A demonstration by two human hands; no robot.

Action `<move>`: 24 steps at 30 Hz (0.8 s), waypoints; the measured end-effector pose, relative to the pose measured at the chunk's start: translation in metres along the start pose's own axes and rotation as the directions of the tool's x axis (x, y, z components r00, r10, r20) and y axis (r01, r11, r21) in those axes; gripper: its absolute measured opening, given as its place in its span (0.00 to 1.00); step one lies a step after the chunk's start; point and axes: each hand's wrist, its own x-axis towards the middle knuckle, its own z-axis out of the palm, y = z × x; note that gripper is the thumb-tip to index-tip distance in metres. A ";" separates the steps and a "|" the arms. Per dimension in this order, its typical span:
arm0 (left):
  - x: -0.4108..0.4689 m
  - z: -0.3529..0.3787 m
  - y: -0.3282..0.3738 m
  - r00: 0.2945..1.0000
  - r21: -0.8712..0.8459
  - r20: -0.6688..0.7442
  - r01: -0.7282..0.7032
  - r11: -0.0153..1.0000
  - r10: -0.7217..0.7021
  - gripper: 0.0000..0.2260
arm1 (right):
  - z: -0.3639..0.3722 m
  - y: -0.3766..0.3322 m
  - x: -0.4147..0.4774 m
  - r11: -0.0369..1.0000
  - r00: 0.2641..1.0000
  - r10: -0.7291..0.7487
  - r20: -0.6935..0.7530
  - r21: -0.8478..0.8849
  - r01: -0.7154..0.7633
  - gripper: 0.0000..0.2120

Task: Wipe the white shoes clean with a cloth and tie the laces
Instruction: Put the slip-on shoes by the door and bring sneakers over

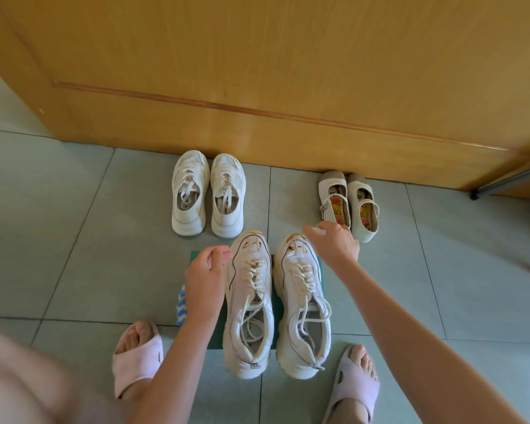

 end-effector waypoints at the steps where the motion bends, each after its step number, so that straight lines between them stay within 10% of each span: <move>1: 0.000 0.000 -0.001 1.000 -0.001 0.000 0.000 1.000 0.000 0.13 | -0.001 0.002 0.000 0.999 1.000 0.011 0.003 0.047 -0.011 0.19; 9: 0.000 -0.004 -0.001 0.999 -0.038 -0.029 0.034 0.999 -0.036 0.12 | -0.006 -0.046 -0.006 0.969 0.987 -0.115 0.109 0.233 0.087 0.21; 15: 0.003 -0.007 -0.005 0.995 -0.060 -0.077 0.058 0.997 -0.063 0.12 | 0.013 -0.085 -0.009 0.975 0.965 -0.208 0.160 -0.046 0.218 0.16; 24: 0.005 -0.011 -0.015 0.990 -0.055 -0.081 0.108 0.993 -0.112 0.11 | 0.014 -0.079 -0.009 0.982 0.963 -0.187 0.192 0.027 0.186 0.19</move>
